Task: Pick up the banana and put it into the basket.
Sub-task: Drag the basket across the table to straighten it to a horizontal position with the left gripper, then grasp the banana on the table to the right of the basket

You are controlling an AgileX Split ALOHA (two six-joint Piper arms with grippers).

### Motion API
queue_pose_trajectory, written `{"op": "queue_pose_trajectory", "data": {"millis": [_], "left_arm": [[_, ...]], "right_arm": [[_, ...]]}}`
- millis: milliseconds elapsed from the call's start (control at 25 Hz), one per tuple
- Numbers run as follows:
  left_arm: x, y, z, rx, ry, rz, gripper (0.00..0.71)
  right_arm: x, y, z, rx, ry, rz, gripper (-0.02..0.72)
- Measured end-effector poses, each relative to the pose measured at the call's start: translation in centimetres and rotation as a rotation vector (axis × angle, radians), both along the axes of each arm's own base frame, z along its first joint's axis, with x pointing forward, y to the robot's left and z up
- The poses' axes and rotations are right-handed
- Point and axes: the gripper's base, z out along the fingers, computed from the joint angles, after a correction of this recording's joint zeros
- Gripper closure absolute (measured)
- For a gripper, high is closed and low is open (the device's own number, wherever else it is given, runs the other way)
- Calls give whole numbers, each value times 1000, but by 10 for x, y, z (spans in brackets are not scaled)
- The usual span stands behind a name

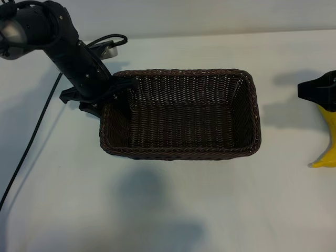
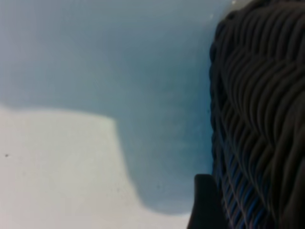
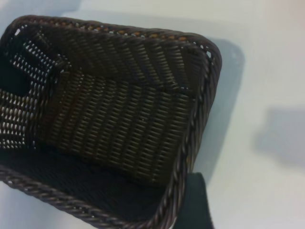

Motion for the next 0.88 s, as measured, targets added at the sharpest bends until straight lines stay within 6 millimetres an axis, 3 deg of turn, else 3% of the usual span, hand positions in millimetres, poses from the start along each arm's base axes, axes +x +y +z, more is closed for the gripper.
{"op": "queue_pose_trajectory", "data": {"millis": [360, 880], "left_arm": [[-3, 11, 30, 113, -31, -16, 188], [15, 14, 108, 141, -247, -28, 187]], "right_arm": [[0, 0, 0, 0, 0, 0, 131], [0, 0, 0, 0, 0, 0, 131]]}}
